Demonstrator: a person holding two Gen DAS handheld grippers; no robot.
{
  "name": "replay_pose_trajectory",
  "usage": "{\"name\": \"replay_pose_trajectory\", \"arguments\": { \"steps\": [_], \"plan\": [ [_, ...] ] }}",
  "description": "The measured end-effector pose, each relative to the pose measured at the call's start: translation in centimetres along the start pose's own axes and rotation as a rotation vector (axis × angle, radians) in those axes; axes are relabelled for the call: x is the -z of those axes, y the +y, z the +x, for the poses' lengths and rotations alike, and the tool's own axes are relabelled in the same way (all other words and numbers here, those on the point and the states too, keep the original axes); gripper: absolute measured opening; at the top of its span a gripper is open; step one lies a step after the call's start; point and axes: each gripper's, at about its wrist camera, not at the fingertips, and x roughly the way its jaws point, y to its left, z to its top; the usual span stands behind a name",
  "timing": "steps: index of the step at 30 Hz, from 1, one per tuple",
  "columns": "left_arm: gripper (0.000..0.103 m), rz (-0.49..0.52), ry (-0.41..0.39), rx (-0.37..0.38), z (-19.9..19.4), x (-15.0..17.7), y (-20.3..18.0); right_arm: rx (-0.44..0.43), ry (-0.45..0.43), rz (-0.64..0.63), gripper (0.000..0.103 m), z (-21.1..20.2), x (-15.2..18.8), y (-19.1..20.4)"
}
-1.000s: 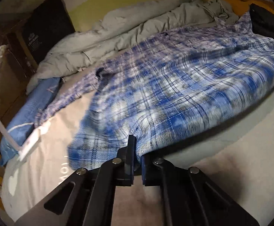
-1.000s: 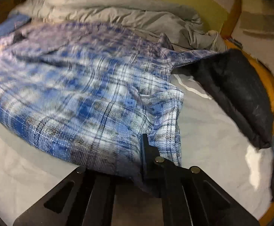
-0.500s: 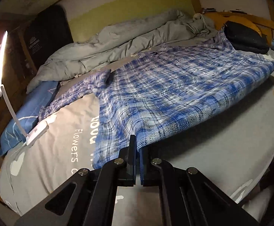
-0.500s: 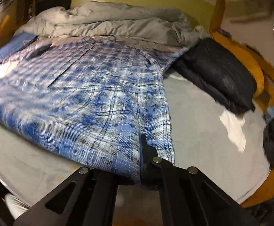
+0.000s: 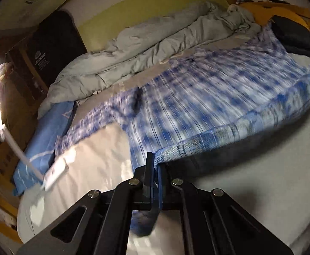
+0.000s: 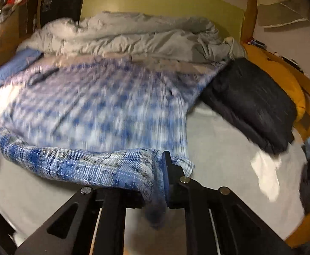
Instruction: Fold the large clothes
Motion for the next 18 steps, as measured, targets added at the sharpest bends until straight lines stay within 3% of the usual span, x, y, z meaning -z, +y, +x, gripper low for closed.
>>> {"name": "replay_pose_trajectory", "arguments": {
  "steps": [5, 12, 15, 18],
  "plan": [
    [0.004, -0.023, 0.082, 0.072, 7.1, -4.8, 2.2, -0.049, 0.061, 0.088, 0.011, 5.9, -4.5, -1.5],
    [0.005, -0.083, 0.193, 0.16, 14.6, -5.4, 2.8, -0.057, 0.154, 0.045, 0.016, 13.2, -6.1, -1.4],
    [0.005, -0.077, 0.189, 0.162, 16.0, -4.9, 2.3, -0.047, 0.178, 0.02, 0.025, 14.5, -6.0, -1.2],
    [0.005, -0.089, 0.135, 0.164, 16.3, -4.8, 2.2, -0.042, 0.187, 0.025, 0.038, 14.8, -5.7, -1.6]
  ]
}}
